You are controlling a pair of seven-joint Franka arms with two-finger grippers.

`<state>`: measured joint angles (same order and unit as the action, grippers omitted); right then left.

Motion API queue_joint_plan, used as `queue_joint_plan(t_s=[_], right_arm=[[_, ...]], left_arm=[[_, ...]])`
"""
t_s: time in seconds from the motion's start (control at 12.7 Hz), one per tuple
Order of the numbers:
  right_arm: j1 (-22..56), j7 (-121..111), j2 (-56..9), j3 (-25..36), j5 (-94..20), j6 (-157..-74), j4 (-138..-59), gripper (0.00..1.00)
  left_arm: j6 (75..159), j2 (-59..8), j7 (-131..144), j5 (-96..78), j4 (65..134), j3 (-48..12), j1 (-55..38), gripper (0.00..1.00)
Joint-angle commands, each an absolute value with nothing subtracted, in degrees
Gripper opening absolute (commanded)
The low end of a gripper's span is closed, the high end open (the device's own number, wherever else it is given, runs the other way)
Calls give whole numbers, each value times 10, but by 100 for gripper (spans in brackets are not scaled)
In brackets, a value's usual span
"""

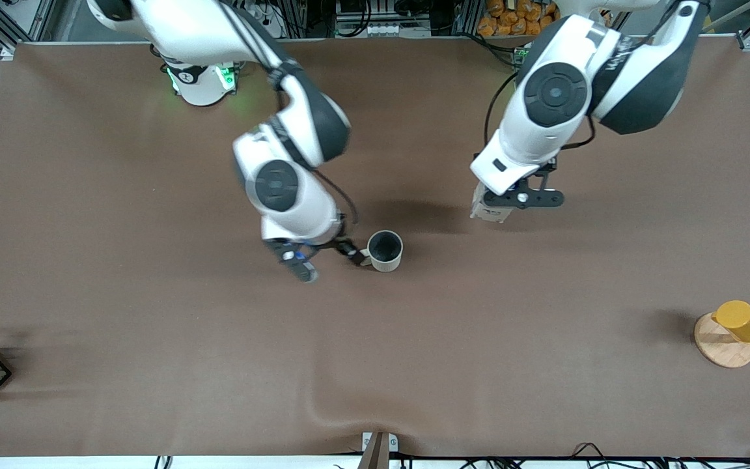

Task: Place milk next to cup
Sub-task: 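Lift the carton with the left gripper while the right gripper releases the mug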

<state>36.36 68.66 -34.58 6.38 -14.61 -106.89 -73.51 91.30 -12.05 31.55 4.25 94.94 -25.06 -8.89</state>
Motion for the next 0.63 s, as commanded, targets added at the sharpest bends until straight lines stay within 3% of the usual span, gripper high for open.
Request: queue_joint_plan(t_s=[0.0,0.31,0.55], right_arm=[[309,587,-288,70,-134,-1006,-750,100],[195,391,-258,73,-112,-930,-750,100],[130,299,-232,73,-89,-907,-751,100]], left_arm=[[899,-147,346,54,919,-251,-119,54],[899,-216,415,53,851,-250,-181,54],[911,-243,474,53,839,-248,-218,54]])
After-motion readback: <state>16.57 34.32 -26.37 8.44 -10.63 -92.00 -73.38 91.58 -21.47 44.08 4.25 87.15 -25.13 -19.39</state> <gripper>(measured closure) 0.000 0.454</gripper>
